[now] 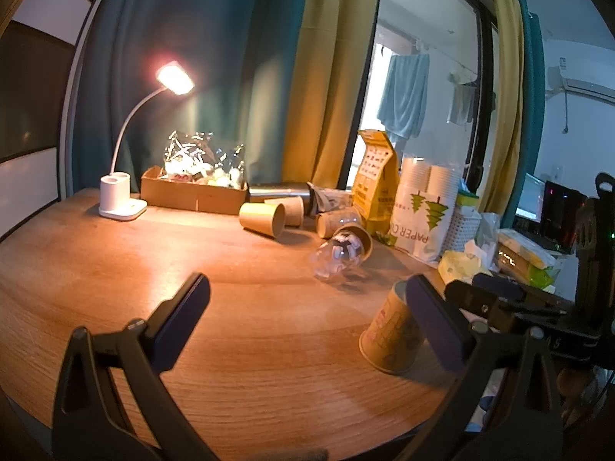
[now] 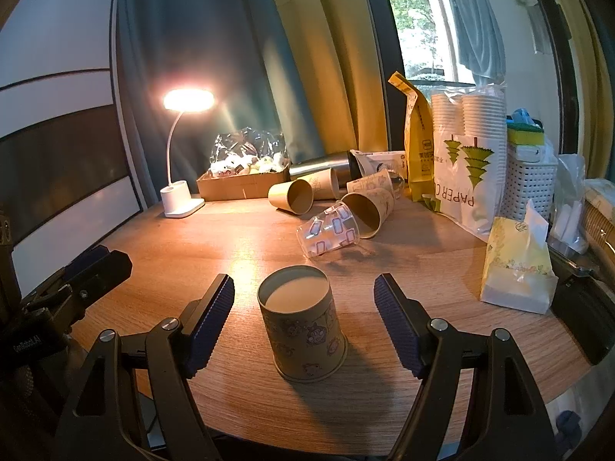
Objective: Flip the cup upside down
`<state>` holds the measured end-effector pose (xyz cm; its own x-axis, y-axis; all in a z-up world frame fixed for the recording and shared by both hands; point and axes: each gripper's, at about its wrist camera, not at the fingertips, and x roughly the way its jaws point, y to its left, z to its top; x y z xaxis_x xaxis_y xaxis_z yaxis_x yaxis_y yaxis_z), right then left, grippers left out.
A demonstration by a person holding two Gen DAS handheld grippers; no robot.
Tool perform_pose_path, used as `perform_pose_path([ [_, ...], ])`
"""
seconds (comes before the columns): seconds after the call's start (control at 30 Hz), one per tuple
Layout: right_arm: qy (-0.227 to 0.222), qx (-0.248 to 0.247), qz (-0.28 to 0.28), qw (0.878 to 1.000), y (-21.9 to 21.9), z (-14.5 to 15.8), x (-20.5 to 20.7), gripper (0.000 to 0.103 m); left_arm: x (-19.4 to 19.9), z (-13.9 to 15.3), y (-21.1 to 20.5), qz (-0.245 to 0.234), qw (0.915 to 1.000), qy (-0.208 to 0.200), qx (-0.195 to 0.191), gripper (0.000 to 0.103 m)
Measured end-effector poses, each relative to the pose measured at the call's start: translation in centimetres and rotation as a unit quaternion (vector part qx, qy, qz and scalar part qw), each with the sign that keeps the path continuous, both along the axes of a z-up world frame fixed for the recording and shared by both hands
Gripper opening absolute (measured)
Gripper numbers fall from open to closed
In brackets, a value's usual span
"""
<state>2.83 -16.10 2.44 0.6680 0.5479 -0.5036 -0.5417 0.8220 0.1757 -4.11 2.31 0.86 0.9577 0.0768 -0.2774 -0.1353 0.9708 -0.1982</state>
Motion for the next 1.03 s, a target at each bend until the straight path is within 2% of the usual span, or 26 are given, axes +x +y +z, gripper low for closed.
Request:
perform_pose_path([
  [0.97,0.007,-0.001,0.002,1.0,0.25,-0.43,0.24,0.078,0.01,-0.19,0.0,0.003,1.0,0.002,-0.004,0.103],
  [1.03,0.013,-0.001,0.002,1.0,0.31,-0.73,0.35,0.078,0.01,-0.17,-0.26,0.006,1.0,0.001,0.005,0.103],
])
